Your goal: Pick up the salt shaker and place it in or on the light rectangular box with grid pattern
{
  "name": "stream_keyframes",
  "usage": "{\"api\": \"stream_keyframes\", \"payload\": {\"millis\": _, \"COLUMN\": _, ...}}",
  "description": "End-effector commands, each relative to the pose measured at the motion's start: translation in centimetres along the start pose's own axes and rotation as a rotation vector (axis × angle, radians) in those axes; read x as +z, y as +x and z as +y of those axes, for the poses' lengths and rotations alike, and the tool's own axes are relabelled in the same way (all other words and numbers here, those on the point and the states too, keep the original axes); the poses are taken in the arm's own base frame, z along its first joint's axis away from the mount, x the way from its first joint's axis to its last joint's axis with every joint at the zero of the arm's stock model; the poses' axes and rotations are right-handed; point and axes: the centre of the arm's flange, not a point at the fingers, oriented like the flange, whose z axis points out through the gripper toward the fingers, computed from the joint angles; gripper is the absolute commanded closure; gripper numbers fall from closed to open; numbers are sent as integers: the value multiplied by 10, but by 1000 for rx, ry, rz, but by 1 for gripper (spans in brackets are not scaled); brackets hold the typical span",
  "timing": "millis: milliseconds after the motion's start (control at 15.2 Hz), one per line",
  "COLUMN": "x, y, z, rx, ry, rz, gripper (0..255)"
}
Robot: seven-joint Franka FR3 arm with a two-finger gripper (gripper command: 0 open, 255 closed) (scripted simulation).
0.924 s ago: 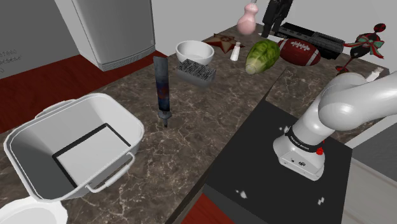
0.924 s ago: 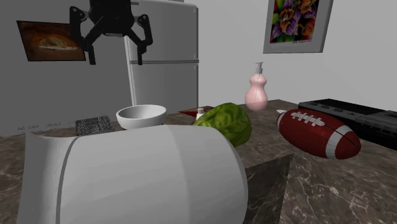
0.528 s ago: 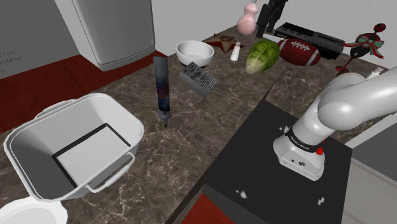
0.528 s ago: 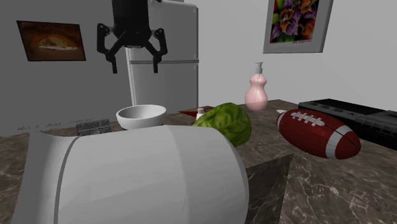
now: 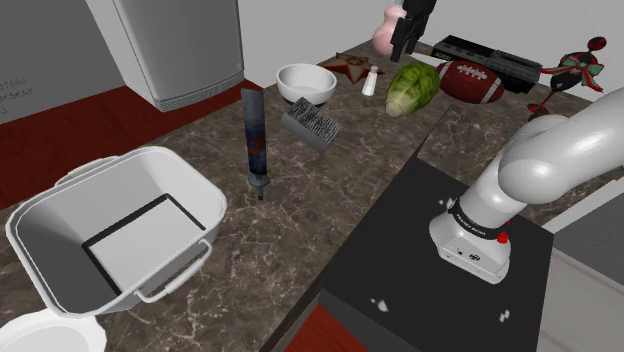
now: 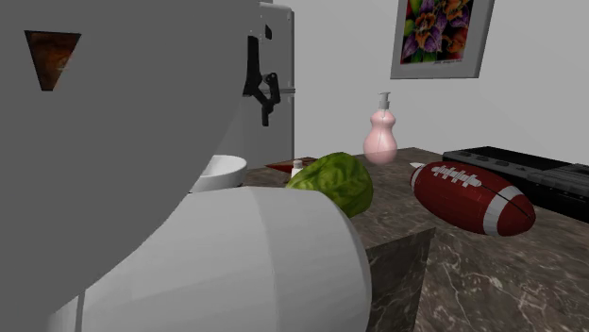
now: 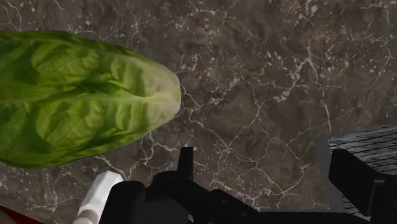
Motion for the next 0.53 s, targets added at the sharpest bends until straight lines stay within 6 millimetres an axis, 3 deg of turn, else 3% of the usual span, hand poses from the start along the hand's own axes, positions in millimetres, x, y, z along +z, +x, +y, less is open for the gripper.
{"api": "stream_keyframes", "payload": {"millis": 0, "x": 10, "y": 16, "z": 19, "rx": -2, "ry": -4, "rz": 3, "gripper": 0}}
{"api": "stream_keyframes", "payload": {"millis": 462, "x": 44, "y": 69, "z": 84, "rx": -9, "ry": -12, "rz": 11, "gripper": 0}}
